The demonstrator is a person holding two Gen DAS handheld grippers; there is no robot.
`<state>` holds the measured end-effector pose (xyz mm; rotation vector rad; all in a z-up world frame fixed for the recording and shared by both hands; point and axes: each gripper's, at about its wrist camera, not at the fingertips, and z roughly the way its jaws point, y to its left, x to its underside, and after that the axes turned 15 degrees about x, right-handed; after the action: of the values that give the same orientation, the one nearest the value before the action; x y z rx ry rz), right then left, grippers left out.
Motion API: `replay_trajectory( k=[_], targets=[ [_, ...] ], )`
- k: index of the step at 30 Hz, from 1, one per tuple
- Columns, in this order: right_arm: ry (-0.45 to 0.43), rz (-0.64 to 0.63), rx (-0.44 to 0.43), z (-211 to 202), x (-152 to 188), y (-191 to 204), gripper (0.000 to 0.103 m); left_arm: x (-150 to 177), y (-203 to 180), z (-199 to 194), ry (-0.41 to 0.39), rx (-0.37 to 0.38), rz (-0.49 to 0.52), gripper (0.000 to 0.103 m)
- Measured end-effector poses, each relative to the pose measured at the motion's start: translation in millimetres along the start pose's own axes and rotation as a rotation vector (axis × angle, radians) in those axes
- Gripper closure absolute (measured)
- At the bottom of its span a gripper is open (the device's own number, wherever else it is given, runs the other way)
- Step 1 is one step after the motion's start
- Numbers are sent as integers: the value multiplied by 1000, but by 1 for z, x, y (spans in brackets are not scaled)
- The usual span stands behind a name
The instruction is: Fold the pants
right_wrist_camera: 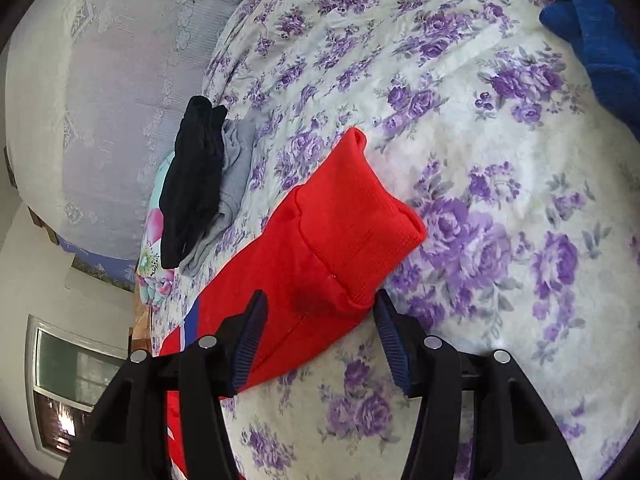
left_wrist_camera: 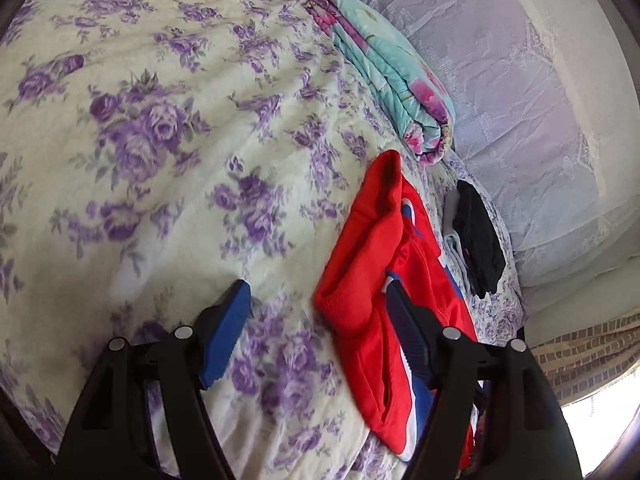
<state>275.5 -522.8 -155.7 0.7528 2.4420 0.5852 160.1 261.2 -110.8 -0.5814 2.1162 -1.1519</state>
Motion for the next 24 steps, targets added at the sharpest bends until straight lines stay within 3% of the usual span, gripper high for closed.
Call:
replay_trajectory(
  k=[2,3,7,10,14,16,18,19,21,24],
  targets=[
    [-8,-6,-18,-3,2,0,77,8,-3,2,10,3,8,35],
    [-10,7,-39,-7,5,-2,84,10,-5,4,12,4,11,35],
    [-78,-35,-73,-41,25,-5,86,15,-11,15,36,14,19,33],
    [-66,-36,-60,-53,37,-15,86,13,-18,30,71,5,42,33],
    [7,22,-18,-30,41,-37,86,7,-20,53,76,-27,54,33],
    [11,38,-29,-26,42,-41,86,5,-20,57,57,-34,47,49],
    [11,31,-27,-26,41,-38,86,5,-15,57,41,-28,27,80],
    [14,30,-23,-25,41,-38,85,5,-13,54,28,-17,17,88],
    [20,31,-15,-25,40,-37,85,7,-9,46,9,22,2,91],
    [26,15,-20,-24,41,-28,82,13,-9,25,-35,19,15,92]
  ],
)
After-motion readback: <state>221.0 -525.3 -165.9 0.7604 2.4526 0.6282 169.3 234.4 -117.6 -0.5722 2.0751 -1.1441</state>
